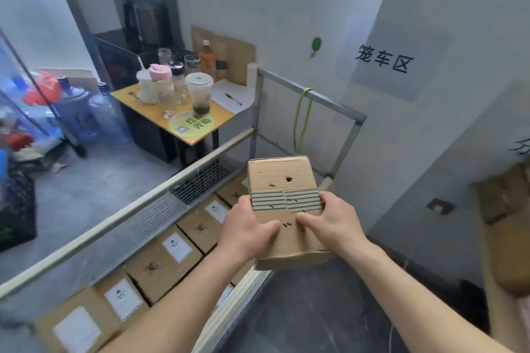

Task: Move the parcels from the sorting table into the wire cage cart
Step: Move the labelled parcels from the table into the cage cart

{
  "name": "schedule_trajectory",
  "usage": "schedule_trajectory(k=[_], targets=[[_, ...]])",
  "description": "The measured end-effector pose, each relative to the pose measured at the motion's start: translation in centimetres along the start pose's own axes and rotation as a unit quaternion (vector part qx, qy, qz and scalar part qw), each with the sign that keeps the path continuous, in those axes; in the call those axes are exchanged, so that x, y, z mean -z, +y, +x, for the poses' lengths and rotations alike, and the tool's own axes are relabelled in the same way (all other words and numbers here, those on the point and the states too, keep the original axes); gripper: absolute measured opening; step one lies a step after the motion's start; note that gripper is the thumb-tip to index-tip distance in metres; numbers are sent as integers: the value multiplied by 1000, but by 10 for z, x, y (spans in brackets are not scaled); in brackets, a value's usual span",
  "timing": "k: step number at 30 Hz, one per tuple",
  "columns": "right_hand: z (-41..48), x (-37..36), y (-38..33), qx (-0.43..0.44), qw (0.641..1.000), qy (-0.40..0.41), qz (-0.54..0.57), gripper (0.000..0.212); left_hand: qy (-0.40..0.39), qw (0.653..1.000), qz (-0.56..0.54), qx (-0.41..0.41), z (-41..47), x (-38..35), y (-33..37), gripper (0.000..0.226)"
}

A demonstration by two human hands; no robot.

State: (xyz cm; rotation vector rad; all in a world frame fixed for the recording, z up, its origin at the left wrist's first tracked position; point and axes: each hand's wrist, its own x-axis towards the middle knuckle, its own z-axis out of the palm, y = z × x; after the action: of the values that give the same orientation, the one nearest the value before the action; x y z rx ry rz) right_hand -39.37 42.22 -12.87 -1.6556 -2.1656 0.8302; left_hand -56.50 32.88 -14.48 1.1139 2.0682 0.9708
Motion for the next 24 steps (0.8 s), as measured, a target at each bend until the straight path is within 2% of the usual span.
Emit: schedule_trajectory(k=[6, 13, 18, 24], targets=[[16, -87, -102, 51, 995, -83, -7, 40, 56, 996, -14, 62, 9, 99, -77, 60], [20, -168, -176, 116, 979, -165, -28, 44, 107, 984, -41, 137, -4, 162, -150, 64], [21, -228, -203, 165, 958, -230, -37, 46, 143, 969, -57, 195, -17, 182, -199, 63], [28, -312, -196, 201, 927, -305, -84, 52, 169, 938, -84, 289, -27, 172, -264, 59]])
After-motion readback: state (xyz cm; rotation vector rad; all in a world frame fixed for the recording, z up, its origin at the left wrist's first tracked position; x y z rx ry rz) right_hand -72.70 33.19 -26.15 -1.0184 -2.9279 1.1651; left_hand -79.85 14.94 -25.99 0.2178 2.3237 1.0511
